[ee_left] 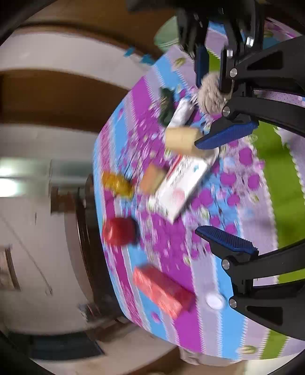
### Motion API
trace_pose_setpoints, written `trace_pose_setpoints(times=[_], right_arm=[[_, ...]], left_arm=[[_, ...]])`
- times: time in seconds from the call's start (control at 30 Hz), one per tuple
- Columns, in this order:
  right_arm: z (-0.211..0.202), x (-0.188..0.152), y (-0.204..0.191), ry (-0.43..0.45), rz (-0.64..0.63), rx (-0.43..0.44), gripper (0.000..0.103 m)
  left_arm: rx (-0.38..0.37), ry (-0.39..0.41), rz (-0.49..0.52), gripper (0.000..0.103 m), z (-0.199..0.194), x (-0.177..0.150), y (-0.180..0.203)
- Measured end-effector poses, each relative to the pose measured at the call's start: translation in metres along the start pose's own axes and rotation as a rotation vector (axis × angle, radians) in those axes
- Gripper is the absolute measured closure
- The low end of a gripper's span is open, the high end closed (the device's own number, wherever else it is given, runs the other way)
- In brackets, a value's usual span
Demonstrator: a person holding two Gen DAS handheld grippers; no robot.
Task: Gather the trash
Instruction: 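Grasp the grey knitted ball with the right gripper while the left gripper grasps the yellow sponge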
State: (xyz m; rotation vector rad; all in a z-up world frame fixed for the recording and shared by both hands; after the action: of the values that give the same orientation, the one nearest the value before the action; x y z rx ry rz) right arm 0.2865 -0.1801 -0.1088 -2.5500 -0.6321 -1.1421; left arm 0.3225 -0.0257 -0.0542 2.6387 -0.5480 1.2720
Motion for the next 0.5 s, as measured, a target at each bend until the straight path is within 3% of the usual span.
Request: trace_pose_setpoints(times=[0.13, 0.3, 0.4, 0.43, 0.5], right_arm=[[-0.037, -0.006, 0.002, 0.071, 0.089, -0.005, 0.075], [-0.072, -0.025, 0.015, 0.122, 0.203, -0.017, 0.074], [-0.079, -0.035, 0.025, 0.125, 0.246, -0.031, 0.074], [-0.078, -0.036, 0.027, 0.123, 0.252, -0.033, 0.074], [-0.078, -0.036, 0.031, 0.126, 0.259, -0.039, 0.074]], left_arm=[[-0.042, -0.003, 0.092, 0.035, 0.019, 0.002, 0.03], [-0.059, -0.018, 0.111, 0.035, 0.05, 0.007, 0.045], [-0.082, -0.088, 0.091, 0.055, 0.073, 0.0, 0.047], [-0.079, -0.102, 0.082, 0.066, 0.077, -0.002, 0.045], [-0.084, -0.115, 0.054, 0.07, 0.078, -0.005, 0.043]])
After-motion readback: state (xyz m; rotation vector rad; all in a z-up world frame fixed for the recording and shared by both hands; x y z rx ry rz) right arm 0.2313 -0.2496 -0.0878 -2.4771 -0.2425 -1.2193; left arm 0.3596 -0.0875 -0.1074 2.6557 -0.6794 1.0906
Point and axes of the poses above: each gripper's, at about its wrist camera, not at the fingertips, and z roughly the way its jaws point, y to its right, x to its top, the point moved 6 cm from there along z, roughly the way its jaws point, and after that the axes turned 5 degrees about y, right-handed, at the moved point
